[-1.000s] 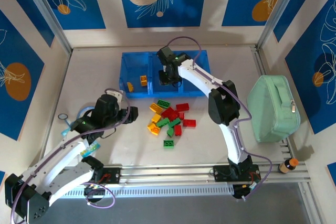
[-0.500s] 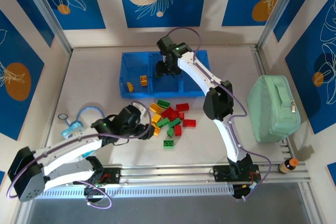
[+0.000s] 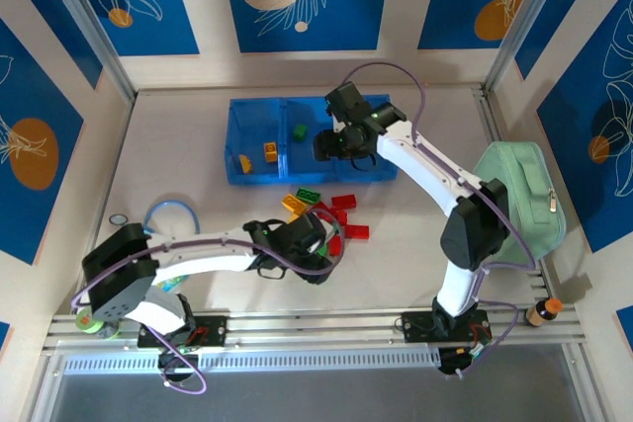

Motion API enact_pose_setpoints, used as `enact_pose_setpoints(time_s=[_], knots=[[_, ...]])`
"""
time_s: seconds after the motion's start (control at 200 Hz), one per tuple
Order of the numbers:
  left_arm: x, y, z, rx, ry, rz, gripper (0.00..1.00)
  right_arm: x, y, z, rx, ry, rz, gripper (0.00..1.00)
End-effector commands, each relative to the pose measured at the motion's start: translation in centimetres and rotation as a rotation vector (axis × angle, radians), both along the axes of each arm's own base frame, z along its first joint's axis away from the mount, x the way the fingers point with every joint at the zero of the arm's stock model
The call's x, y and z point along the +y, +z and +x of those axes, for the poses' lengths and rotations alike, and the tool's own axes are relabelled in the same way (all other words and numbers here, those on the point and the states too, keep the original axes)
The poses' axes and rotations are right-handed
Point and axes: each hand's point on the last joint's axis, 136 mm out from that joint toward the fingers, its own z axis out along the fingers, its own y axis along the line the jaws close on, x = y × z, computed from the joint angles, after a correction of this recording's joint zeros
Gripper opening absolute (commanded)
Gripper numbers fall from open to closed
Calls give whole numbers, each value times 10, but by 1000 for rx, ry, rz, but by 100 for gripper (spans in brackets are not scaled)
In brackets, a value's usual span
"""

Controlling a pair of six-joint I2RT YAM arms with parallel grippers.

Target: Sort the legos into containers by color

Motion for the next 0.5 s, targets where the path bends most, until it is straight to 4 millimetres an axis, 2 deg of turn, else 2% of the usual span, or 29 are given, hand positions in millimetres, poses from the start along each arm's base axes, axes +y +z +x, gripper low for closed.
enact_pose_setpoints(time_s=[0.0, 0.325, 0.495], knots=[[-13, 3, -3, 18, -30, 9, 77, -4, -9, -5, 15, -30, 46, 66], [-19, -16, -10, 71, -74, 81, 76, -25, -33, -36, 51, -81, 81, 67], [-16, -25, -11, 66, -96, 154, 75, -38, -47, -50, 77, -110, 87, 66]])
